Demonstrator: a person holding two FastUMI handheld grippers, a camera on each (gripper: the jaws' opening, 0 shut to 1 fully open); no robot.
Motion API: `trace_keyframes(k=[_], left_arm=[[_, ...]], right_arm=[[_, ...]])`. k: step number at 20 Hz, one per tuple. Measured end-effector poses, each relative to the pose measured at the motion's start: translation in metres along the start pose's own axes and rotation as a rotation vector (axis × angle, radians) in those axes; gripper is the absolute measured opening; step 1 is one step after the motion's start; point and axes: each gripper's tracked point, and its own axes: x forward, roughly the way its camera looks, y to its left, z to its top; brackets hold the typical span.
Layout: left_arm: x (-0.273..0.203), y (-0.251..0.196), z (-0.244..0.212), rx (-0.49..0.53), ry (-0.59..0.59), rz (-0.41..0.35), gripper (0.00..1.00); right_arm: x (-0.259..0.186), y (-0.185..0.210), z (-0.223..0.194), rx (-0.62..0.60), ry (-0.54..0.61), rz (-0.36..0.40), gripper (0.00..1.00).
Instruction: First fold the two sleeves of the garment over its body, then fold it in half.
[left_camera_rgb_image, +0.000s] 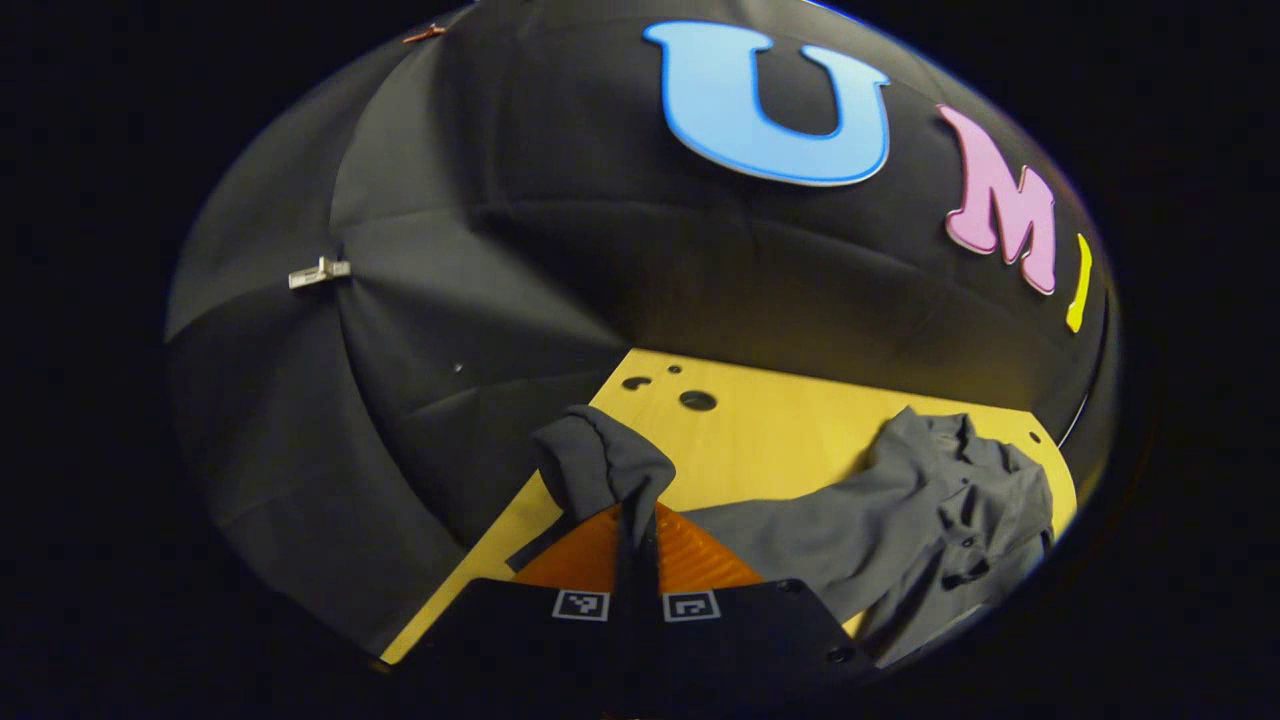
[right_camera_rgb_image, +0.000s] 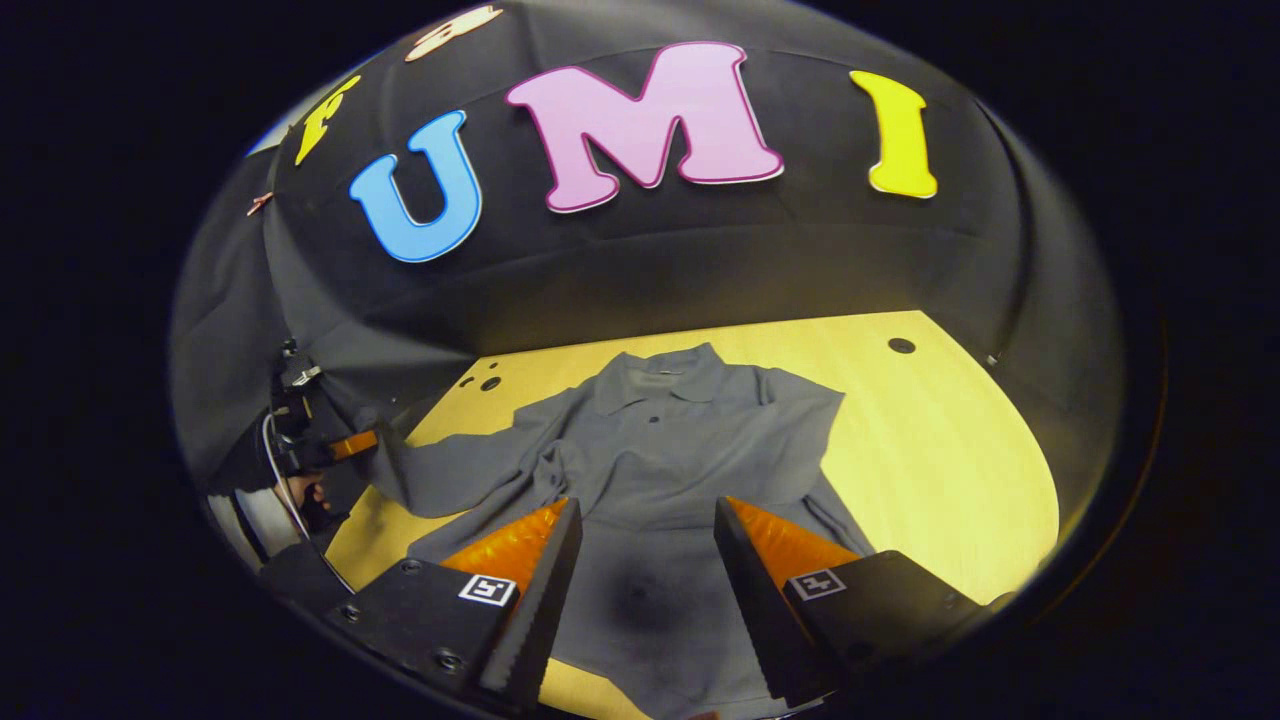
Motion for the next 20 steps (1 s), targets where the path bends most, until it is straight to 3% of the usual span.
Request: trace_keyframes(k=[4,10,16,20], left_arm=[[-0.03,-0.083,0.036,0.06,-0.09,-0.094,0.05],[-0.052,-0.2,0.062,0.1,-0.127,-0.249,0.05],[-0.06,-0.306,0.037,0.159,-0.086,-0.375,0.05],[-0.058,-0.357,0.0,0.191,-0.02,-0.41,0.05]], right_arm=[[-0.01,-0.035,-0.002,0.015,-0.007,-0.027,0.83],[-0.027,-0.077,-0.009,0.059,-0.007,-0.05,0.84],[-0.036,-0.117,-0.007,0.102,-0.01,-0.074,0.84],[-0.046,-0.143,-0.019,0.128,0.005,-0.092,0.84]])
